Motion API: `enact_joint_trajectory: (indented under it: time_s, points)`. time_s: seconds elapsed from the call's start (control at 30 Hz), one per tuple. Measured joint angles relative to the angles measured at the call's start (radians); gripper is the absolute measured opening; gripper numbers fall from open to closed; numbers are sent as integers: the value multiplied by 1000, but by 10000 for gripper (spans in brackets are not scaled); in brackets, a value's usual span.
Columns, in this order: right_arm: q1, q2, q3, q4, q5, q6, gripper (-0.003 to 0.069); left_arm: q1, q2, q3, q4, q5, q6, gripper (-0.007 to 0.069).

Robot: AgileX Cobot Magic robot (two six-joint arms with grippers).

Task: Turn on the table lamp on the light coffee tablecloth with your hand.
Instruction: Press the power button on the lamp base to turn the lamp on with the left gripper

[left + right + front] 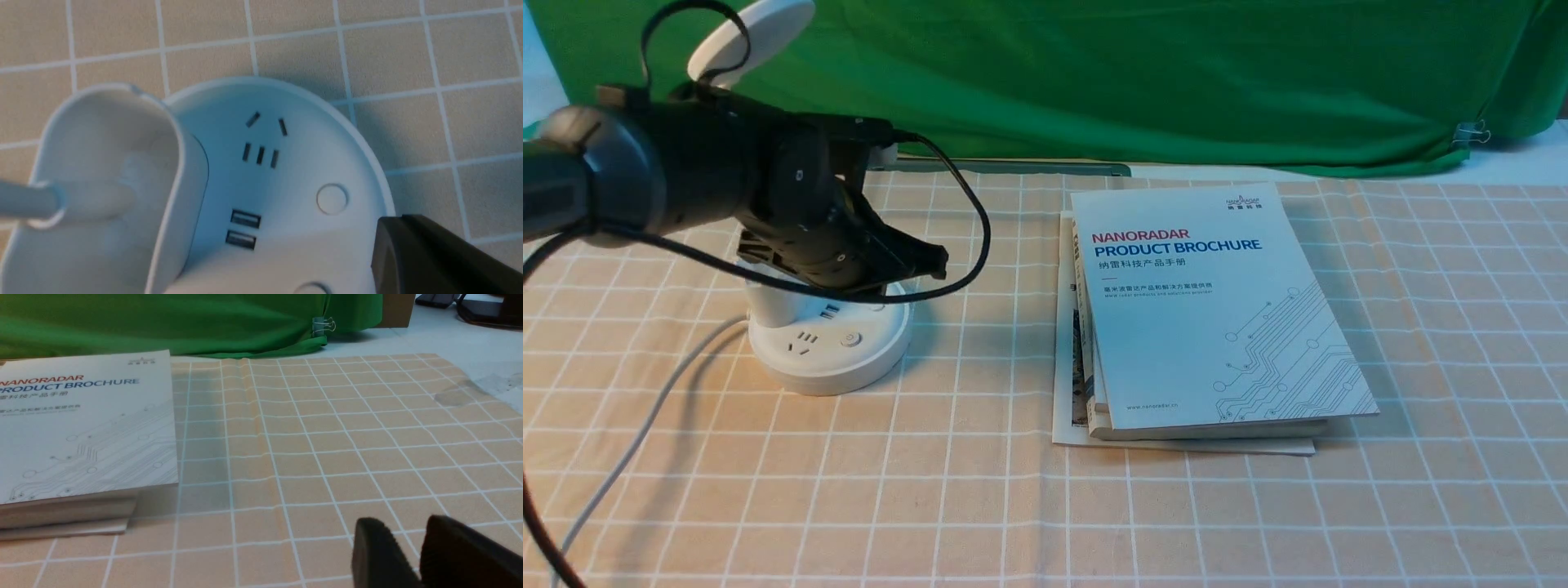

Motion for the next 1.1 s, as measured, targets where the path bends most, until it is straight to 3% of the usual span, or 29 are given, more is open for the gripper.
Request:
enact_joint_trajectory:
  time_s: [0.3, 1.1]
  points:
    - [0, 0, 0, 0, 0, 0, 237, 4, 83, -35, 73, -2, -53, 1]
    - [0, 0, 0, 0, 0, 0, 237, 26, 119, -47, 15, -23, -37, 1]
